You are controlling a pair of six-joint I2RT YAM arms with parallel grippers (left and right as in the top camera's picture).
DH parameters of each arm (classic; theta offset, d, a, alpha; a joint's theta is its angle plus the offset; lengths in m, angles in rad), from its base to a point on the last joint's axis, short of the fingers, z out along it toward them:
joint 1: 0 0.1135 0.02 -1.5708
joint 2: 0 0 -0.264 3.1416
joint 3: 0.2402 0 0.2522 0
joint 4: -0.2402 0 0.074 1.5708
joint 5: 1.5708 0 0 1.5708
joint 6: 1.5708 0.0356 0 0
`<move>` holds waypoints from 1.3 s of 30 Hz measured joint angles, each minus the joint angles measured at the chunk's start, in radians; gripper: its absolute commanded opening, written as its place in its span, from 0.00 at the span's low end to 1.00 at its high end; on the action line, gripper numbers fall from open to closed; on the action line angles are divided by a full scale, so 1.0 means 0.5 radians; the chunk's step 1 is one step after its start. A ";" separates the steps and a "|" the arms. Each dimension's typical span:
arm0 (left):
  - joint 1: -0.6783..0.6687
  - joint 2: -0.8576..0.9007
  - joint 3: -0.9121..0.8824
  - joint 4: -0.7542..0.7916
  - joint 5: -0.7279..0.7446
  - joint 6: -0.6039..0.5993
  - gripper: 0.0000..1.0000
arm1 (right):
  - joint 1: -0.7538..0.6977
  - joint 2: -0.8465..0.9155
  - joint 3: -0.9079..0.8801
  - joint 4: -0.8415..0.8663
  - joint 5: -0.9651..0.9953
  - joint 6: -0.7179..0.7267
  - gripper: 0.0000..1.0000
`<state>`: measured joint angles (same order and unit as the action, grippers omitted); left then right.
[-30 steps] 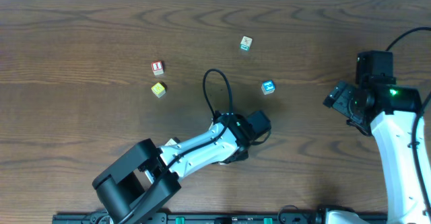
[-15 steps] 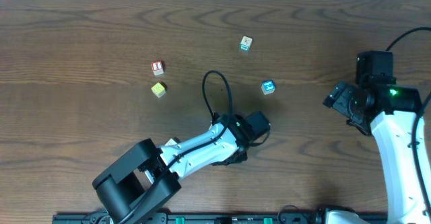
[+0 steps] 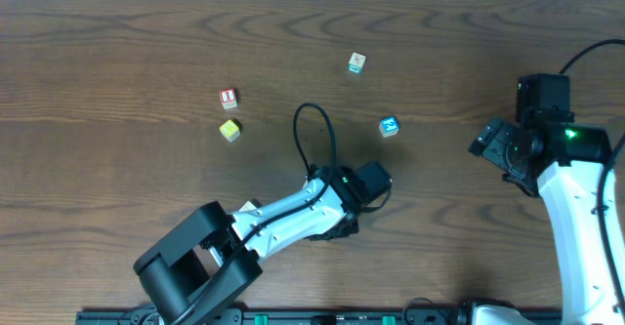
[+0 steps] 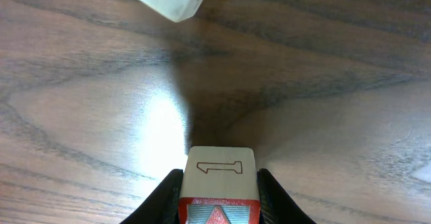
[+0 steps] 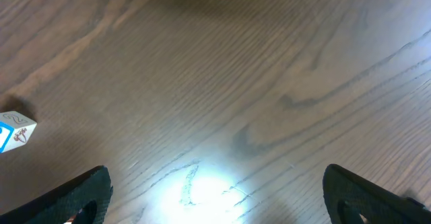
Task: Spell out Ai2
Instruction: 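Grasp the red 'A' block with the left gripper and lift, then carry the 'A' block upward and set it down near the 'I' block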
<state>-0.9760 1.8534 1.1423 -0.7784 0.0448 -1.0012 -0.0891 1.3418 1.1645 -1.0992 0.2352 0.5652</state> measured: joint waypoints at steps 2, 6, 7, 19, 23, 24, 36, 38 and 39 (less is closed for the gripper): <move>0.008 0.000 0.006 -0.013 -0.004 0.073 0.13 | 0.000 0.000 0.000 0.000 0.000 0.000 0.99; 0.053 0.000 0.082 -0.159 -0.085 0.253 0.14 | 0.000 0.000 0.000 -0.001 0.000 0.000 0.99; 0.065 0.000 0.120 -0.192 -0.113 0.294 0.14 | 0.000 0.000 0.000 -0.001 0.000 0.000 0.99; 0.523 -0.001 0.581 -0.282 -0.436 0.908 0.06 | 0.000 0.000 0.000 -0.027 -0.002 0.000 0.99; 0.817 -0.001 0.599 -0.185 -0.430 1.032 0.10 | 0.000 0.000 0.000 -0.066 -0.002 0.000 0.99; 0.873 -0.001 0.599 -0.152 -0.419 1.066 0.13 | 0.000 0.000 0.000 -0.079 -0.002 0.000 0.99; 1.031 0.049 0.605 0.230 -0.294 1.369 0.24 | 0.000 0.000 0.000 -0.115 -0.093 0.002 0.99; 1.031 0.133 0.606 0.249 -0.298 1.376 0.24 | 0.000 0.000 0.000 -0.133 -0.113 0.002 0.99; 1.031 0.185 0.606 0.251 -0.298 1.377 0.24 | 0.000 0.000 0.000 -0.140 -0.120 0.003 0.99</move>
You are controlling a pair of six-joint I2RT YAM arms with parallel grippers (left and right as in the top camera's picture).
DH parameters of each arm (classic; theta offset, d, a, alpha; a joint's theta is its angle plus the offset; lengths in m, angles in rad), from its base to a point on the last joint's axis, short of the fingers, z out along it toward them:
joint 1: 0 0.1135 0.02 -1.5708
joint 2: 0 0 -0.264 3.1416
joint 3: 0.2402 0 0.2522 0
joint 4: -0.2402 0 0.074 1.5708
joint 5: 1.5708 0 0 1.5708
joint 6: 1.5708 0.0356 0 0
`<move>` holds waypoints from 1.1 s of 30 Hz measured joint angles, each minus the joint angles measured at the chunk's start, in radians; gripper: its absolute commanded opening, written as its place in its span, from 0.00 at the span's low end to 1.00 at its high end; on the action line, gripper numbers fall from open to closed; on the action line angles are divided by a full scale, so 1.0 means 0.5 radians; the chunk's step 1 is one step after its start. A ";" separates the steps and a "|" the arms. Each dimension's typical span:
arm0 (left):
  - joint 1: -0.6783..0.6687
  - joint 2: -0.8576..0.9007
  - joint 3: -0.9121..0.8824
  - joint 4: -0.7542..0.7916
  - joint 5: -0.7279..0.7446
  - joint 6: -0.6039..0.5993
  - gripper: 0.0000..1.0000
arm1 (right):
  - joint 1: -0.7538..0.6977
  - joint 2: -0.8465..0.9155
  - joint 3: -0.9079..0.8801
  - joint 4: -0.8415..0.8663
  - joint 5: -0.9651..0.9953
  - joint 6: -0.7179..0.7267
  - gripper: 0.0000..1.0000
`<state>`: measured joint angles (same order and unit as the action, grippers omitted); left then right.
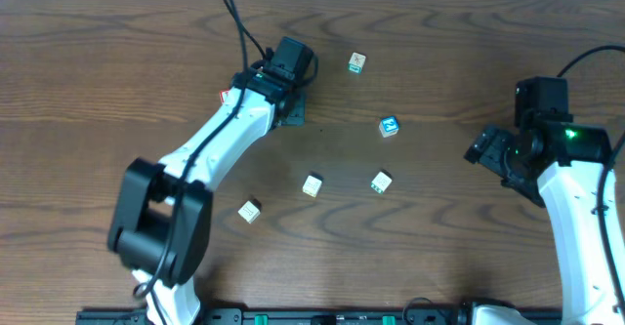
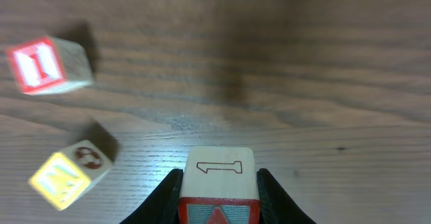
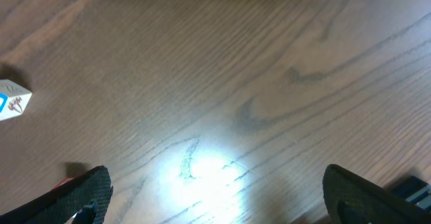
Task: Spell out Ai2
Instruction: 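Carry the 'A' block upward and set it down near the 'I' block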
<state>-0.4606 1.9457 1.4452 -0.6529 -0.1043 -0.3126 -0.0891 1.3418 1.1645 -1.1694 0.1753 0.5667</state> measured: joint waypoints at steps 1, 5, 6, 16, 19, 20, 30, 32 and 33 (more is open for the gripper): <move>0.000 0.039 0.001 0.004 0.000 0.000 0.24 | 0.000 0.000 0.000 -0.005 -0.003 0.000 0.99; 0.000 0.184 0.000 0.017 0.000 -0.001 0.24 | 0.000 0.000 0.000 -0.045 -0.008 -0.001 0.99; 0.000 0.207 0.000 0.018 0.000 -0.002 0.24 | 0.000 0.000 0.000 -0.049 -0.008 0.000 0.99; 0.000 0.227 0.001 0.103 0.001 -0.011 0.43 | 0.000 0.000 0.000 -0.055 -0.014 0.000 0.99; 0.000 0.227 0.000 0.111 0.001 -0.009 0.43 | 0.000 0.000 0.000 -0.056 -0.014 0.000 0.99; 0.000 0.227 0.000 0.111 0.001 -0.009 0.43 | 0.000 0.000 0.000 -0.056 -0.014 0.000 0.99; 0.064 0.134 0.001 -0.002 0.007 -0.083 0.58 | 0.000 0.000 0.000 -0.060 -0.014 0.000 0.99; 0.140 0.037 0.001 -0.035 0.005 -0.143 0.69 | 0.000 0.000 0.000 -0.060 -0.013 0.000 0.99; 0.184 -0.013 0.001 -0.054 0.000 -0.164 0.71 | 0.000 0.000 0.000 -0.060 -0.012 0.000 0.99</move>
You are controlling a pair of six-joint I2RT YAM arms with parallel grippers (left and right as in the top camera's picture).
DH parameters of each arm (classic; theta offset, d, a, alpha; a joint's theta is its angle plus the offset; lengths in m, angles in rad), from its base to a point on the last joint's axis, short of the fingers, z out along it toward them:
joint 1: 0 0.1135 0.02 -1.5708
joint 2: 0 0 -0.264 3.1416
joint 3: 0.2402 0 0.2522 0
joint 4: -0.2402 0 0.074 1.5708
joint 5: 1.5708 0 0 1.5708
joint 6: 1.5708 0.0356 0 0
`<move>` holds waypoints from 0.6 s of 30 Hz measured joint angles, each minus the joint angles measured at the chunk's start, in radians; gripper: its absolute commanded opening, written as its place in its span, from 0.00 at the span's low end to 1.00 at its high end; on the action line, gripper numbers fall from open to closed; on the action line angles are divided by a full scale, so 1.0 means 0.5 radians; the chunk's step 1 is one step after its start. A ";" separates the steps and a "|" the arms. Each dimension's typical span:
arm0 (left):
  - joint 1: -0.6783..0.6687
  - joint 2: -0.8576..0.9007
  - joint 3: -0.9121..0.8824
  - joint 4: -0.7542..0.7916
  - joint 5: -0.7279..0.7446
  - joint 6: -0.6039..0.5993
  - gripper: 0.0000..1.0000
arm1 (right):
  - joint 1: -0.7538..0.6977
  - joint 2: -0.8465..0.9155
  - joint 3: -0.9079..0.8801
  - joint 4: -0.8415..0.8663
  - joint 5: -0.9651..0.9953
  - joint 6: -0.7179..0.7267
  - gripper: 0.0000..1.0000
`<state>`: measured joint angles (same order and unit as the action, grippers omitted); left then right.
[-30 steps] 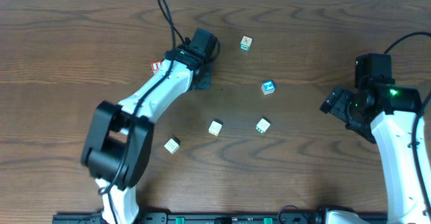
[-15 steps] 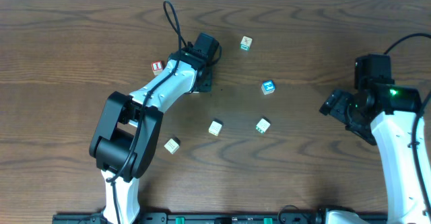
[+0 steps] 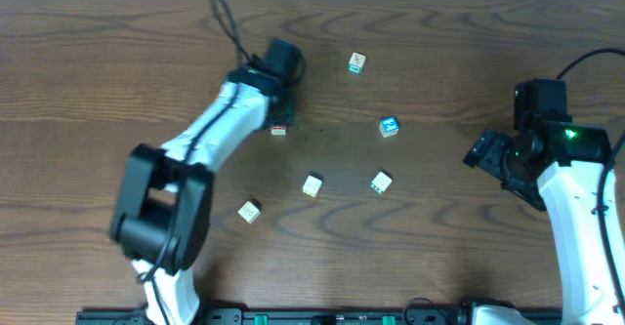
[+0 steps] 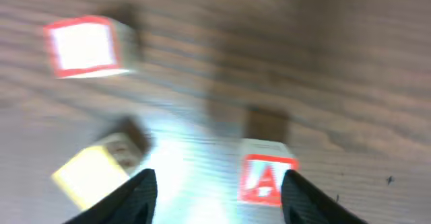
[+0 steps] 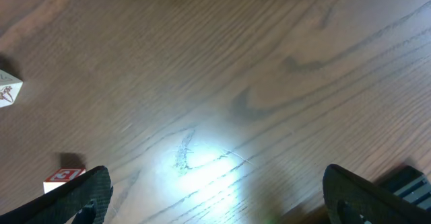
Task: Spell out Ai2
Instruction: 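Carry the 'A' block upward and set it down near the 'I' block, then grasp the red 'I' block with the left gripper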
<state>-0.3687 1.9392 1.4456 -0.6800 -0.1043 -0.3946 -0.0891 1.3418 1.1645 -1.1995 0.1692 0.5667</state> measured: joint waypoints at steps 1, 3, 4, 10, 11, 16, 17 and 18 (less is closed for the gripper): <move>0.046 -0.046 0.002 -0.006 -0.005 -0.033 0.72 | 0.000 0.000 0.000 0.000 0.000 0.000 0.99; 0.125 -0.095 0.011 -0.010 -0.026 -0.059 0.72 | 0.000 0.000 0.000 0.000 0.000 0.000 0.99; 0.163 -0.101 0.014 -0.008 -0.044 -0.069 0.72 | 0.000 0.000 0.000 0.001 0.000 0.000 0.99; 0.247 -0.098 0.014 0.050 -0.140 -0.149 0.79 | 0.000 0.000 0.000 0.000 0.000 0.000 0.99; 0.253 -0.097 0.014 0.070 -0.150 -0.163 0.84 | 0.000 0.000 0.000 0.000 0.000 0.000 0.99; 0.285 -0.061 0.014 0.159 -0.151 -0.251 0.86 | 0.000 0.000 0.000 0.007 0.000 0.000 0.99; 0.291 -0.034 0.014 0.163 -0.149 -0.261 0.86 | 0.000 0.000 0.000 0.006 0.001 0.000 0.99; 0.293 -0.014 0.014 0.163 -0.144 -0.266 0.86 | 0.000 0.000 0.000 0.006 0.000 0.000 0.99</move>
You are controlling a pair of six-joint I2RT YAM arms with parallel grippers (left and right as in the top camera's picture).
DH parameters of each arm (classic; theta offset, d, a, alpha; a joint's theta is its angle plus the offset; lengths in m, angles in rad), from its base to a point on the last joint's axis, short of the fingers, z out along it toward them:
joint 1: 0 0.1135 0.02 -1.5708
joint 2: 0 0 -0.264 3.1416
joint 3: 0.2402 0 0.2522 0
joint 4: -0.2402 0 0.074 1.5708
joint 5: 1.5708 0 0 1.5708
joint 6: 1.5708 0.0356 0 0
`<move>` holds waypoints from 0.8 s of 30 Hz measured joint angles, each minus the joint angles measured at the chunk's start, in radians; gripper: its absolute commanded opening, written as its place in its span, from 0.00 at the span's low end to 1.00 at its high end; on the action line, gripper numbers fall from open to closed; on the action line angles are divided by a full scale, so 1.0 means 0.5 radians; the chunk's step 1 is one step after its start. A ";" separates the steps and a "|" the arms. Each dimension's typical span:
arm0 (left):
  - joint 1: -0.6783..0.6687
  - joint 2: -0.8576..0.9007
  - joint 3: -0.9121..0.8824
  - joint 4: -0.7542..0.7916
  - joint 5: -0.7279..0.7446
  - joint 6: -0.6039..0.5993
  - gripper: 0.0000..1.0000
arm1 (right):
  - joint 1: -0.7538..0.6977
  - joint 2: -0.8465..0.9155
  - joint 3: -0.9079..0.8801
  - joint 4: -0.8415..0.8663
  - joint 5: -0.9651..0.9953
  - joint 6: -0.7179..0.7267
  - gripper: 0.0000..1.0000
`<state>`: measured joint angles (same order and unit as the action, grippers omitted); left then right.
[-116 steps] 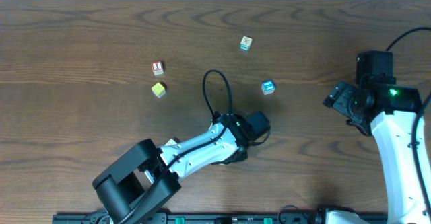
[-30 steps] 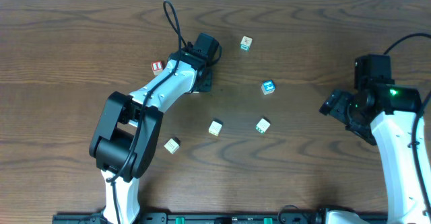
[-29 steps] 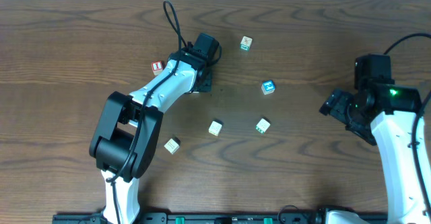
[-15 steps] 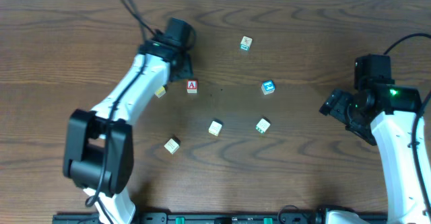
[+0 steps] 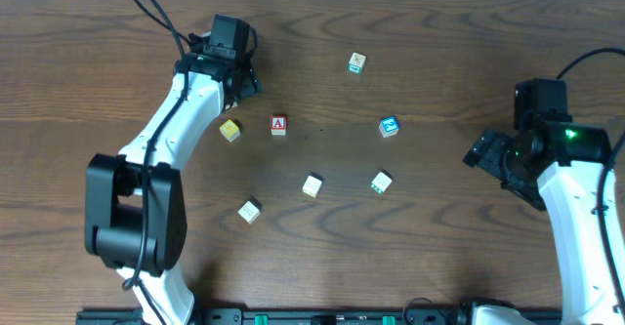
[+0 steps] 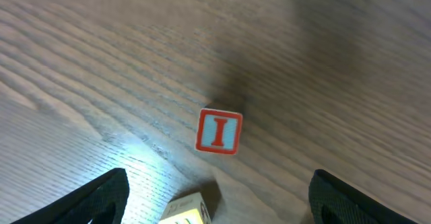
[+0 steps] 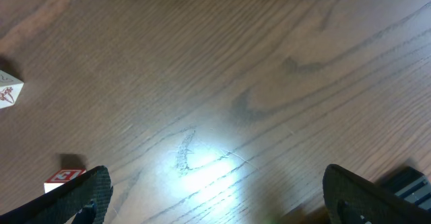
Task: Spell out Ai2
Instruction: 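Grasp the red 'I' block with the left gripper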
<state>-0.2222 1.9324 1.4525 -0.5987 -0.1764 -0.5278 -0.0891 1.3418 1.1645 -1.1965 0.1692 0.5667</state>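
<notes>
The red-framed A block (image 5: 278,125) lies face up on the table, right of a yellow block (image 5: 229,130). My left gripper (image 5: 234,79) hovers open above the red-framed I block (image 6: 219,131), which sits ahead of its fingers (image 6: 94,198). The arm hides that block in the overhead view. The yellow block (image 6: 190,210) lies between the left fingertips' lines, near the frame's bottom. A blue-faced block (image 5: 389,126) rests further right. My right gripper (image 5: 493,155) stays open and holds nothing at the right side.
A pale block (image 5: 357,62) lies at the back, and three more pale blocks (image 5: 312,184) (image 5: 381,181) (image 5: 250,210) towards the front. The right wrist view shows a white block (image 7: 8,89) and a red-edged block (image 7: 64,177) at its left.
My left gripper, open beside the A block, has moved left and back and now hangs over the I block. The A block stays where it lay. The right arm has not moved.
My left gripper was shut on the A block at the front middle of the table. Then it held it near the I and yellow blocks. Then it was open with the A block on the table. Now it is above the I block.
</notes>
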 measured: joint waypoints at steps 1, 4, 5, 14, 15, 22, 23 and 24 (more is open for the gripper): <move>0.006 0.026 0.000 0.000 0.001 -0.001 0.86 | 0.000 0.000 0.000 0.001 0.000 0.000 0.99; 0.011 0.109 0.000 0.010 0.001 -0.002 0.86 | 0.000 0.000 0.000 0.000 0.004 0.000 0.99; 0.014 0.124 0.000 0.014 0.002 -0.001 0.87 | 0.000 0.000 0.000 0.000 0.005 0.000 0.99; 0.037 0.196 0.000 0.029 0.025 -0.047 0.86 | 0.000 0.000 0.000 0.000 0.005 0.000 0.99; 0.037 0.211 0.000 0.036 0.026 -0.047 0.87 | 0.000 0.000 0.000 0.000 0.005 -0.001 0.99; 0.037 0.299 0.000 0.108 0.040 -0.056 0.81 | 0.000 0.000 0.000 -0.002 0.005 0.000 0.99; 0.037 0.317 0.000 0.116 0.040 -0.054 0.80 | 0.000 0.000 0.000 -0.005 0.005 -0.001 0.99; 0.037 0.330 0.000 0.117 0.040 -0.053 0.70 | 0.000 0.000 0.000 -0.006 0.005 -0.001 0.99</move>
<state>-0.2035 2.0972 1.4525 -0.5404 -0.1562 -0.5545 -0.0891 1.3418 1.1645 -1.1995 0.1719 0.5663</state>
